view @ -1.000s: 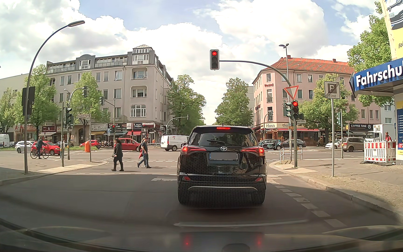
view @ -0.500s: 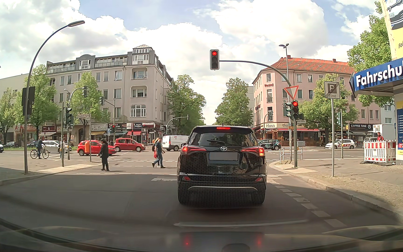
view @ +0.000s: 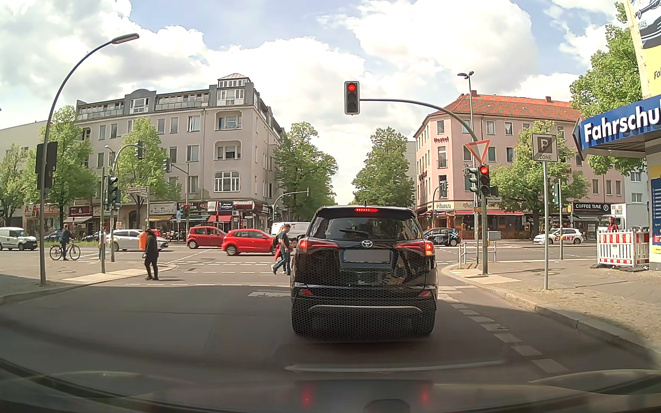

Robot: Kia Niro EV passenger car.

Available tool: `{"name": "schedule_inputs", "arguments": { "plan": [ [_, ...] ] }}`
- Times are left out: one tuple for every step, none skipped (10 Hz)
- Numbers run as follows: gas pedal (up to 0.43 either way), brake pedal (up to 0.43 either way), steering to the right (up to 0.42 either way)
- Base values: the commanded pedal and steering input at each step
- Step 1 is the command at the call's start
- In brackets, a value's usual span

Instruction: Follow the waypoints while adhering to traffic rules and regulations

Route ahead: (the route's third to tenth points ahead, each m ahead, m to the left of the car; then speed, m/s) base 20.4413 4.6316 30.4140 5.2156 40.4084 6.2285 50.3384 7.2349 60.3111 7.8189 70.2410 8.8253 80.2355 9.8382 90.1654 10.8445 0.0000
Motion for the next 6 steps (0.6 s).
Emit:
{"name": "schedule_inputs", "arguments": {
  "plan": [
    [0.0, 0.366, -0.011],
    [0.0, 0.36, -0.01],
    [0.0, 0.36, -0.011],
    [0.0, 0.36, -0.011],
    [0.0, 0.36, -0.011],
    [0.0, 0.36, -0.011]
  ]
}}
